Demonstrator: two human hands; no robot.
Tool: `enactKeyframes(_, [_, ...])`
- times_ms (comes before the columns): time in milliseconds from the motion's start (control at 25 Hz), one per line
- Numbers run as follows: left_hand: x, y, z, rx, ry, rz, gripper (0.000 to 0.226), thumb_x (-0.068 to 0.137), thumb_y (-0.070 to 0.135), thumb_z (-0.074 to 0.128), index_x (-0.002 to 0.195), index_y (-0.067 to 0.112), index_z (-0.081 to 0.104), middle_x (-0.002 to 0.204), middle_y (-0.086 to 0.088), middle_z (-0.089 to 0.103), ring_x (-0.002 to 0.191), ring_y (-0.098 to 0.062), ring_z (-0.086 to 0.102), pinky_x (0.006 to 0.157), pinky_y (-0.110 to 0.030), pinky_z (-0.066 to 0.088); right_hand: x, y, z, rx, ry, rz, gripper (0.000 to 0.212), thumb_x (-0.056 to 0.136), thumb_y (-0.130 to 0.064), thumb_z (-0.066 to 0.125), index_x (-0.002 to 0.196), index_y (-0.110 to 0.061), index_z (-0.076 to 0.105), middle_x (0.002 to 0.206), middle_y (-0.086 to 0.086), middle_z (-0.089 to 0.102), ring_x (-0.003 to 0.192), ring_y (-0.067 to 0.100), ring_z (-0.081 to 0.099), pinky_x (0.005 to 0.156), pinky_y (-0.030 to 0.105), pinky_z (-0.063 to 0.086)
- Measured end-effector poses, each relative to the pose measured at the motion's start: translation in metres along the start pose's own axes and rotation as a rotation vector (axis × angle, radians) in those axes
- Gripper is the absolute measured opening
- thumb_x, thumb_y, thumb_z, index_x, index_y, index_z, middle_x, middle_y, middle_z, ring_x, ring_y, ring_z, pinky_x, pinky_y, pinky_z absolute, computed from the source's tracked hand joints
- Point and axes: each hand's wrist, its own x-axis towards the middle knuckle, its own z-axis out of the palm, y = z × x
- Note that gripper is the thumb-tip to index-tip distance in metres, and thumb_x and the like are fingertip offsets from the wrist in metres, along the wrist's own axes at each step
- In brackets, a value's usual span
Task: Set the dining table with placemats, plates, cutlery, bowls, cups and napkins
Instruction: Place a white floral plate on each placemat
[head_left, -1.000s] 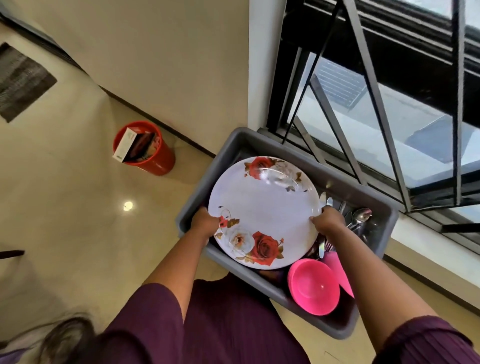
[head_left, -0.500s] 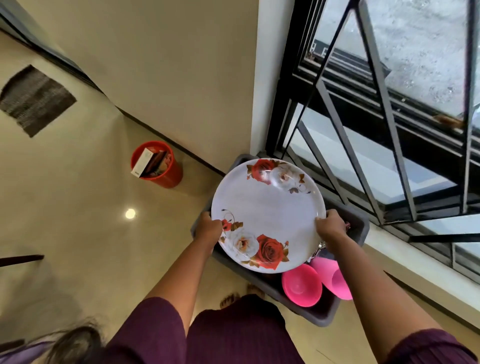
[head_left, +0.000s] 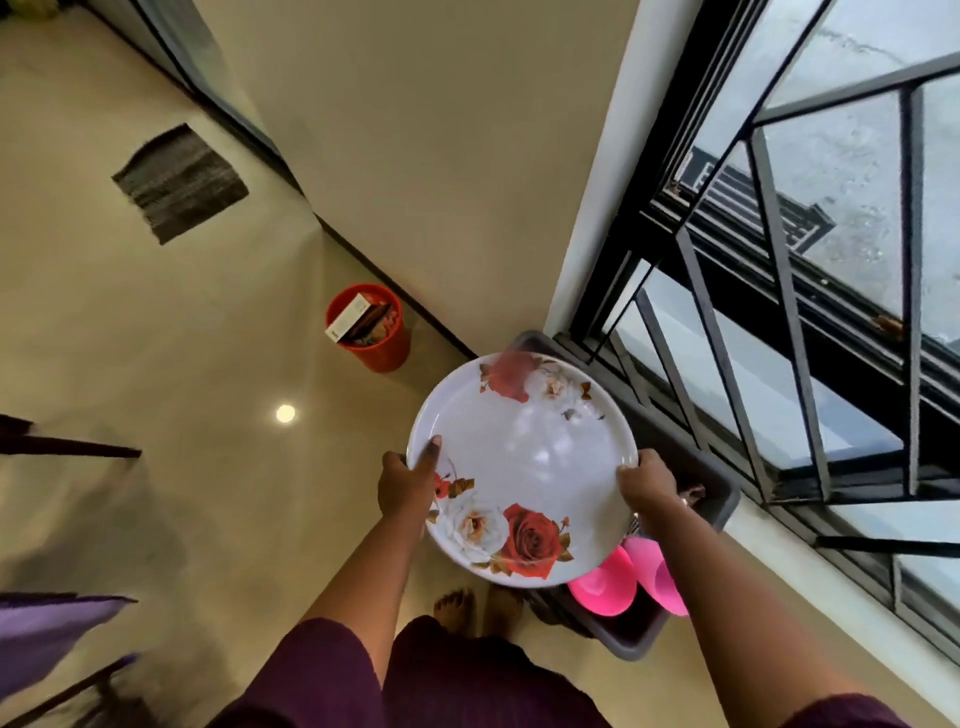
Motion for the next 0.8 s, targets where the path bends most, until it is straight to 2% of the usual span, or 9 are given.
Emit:
enactKeyframes(120, [-0.008, -0.007, -0.018, -0.072, 0.097, -0.026, 0.056, 0.084, 0.058, 0.064, 0.105, 0.008, 0.051, 0.098, -0.012, 0.061, 0.082, -0.026, 0.061, 0.055, -0.029, 0.049, -0.011, -0.014, 0.013, -0.064, -0.037, -0.076, 0.031, 0.090, -0.008, 0.049, 0.120, -0.002, 0.051, 0.117, 0.023, 0.057, 0.113, 0.037, 0.053, 0.092, 0.038, 0.043])
enactKeyframes(200, [-0.010, -0.015, -0.035, -0.121, 0.159, -0.052, 0.054, 0.083, 0.056, 0.065, 0.102, 0.007, 0.051, 0.095, -0.011, 0.060, 0.080, -0.026, 0.061, 0.056, -0.033, 0.053, -0.018, -0.033, 0.023, -0.134, -0.083, -0.137, 0.035, 0.091, -0.009, 0.049, 0.125, 0.000, 0.049, 0.122, 0.023, 0.057, 0.114, 0.038, 0.053, 0.086, 0.035, 0.043])
enactKeyframes(280, [-0.011, -0.029, -0.054, -0.164, 0.228, -0.089, 0.054, 0.083, 0.057, 0.065, 0.099, 0.007, 0.051, 0.092, -0.011, 0.061, 0.080, -0.029, 0.062, 0.064, -0.041, 0.058, -0.026, -0.051, 0.036, -0.190, -0.138, -0.206, 0.038, 0.092, -0.010, 0.050, 0.129, 0.000, 0.048, 0.124, 0.022, 0.057, 0.113, 0.038, 0.055, 0.083, 0.036, 0.044])
enactKeyframes(440, [-0.022, -0.057, -0.091, -0.293, 0.346, -0.136, 0.053, 0.084, 0.056, 0.064, 0.096, 0.007, 0.049, 0.088, -0.011, 0.060, 0.077, -0.028, 0.061, 0.058, -0.032, 0.051, -0.045, -0.083, 0.068, -0.285, -0.211, -0.328, 0.037, 0.092, -0.012, 0.051, 0.128, -0.002, 0.049, 0.122, 0.019, 0.058, 0.104, 0.033, 0.055, 0.081, 0.039, 0.047])
enactKeyframes(560, [-0.035, -0.085, -0.124, -0.392, 0.447, -0.163, 0.053, 0.086, 0.055, 0.063, 0.097, 0.004, 0.049, 0.082, -0.008, 0.059, 0.069, -0.022, 0.059, 0.050, -0.026, 0.041, -0.069, -0.104, 0.102, -0.340, -0.295, -0.401, 0.041, 0.096, -0.020, 0.051, 0.132, -0.002, 0.046, 0.124, 0.019, 0.056, 0.107, 0.034, 0.055, 0.079, 0.037, 0.045])
enactKeyframes(720, [-0.055, -0.122, -0.170, -0.505, 0.577, -0.215, 0.054, 0.085, 0.056, 0.062, 0.100, 0.006, 0.051, 0.089, -0.010, 0.064, 0.074, -0.023, 0.063, 0.057, -0.029, 0.048, -0.111, -0.127, 0.156, -0.384, -0.373, -0.507, 0.042, 0.096, -0.026, 0.053, 0.130, -0.002, 0.052, 0.121, 0.019, 0.060, 0.105, 0.036, 0.058, 0.089, 0.046, 0.051])
enactKeyframes(800, [-0.066, -0.147, -0.197, -0.574, 0.644, -0.254, 0.058, 0.082, 0.061, 0.062, 0.103, 0.007, 0.053, 0.092, -0.009, 0.066, 0.077, -0.023, 0.065, 0.066, -0.037, 0.057, -0.140, -0.134, 0.186, -0.432, -0.437, -0.578, 0.039, 0.098, -0.023, 0.052, 0.130, -0.001, 0.052, 0.122, 0.020, 0.060, 0.101, 0.033, 0.056, 0.083, 0.039, 0.048])
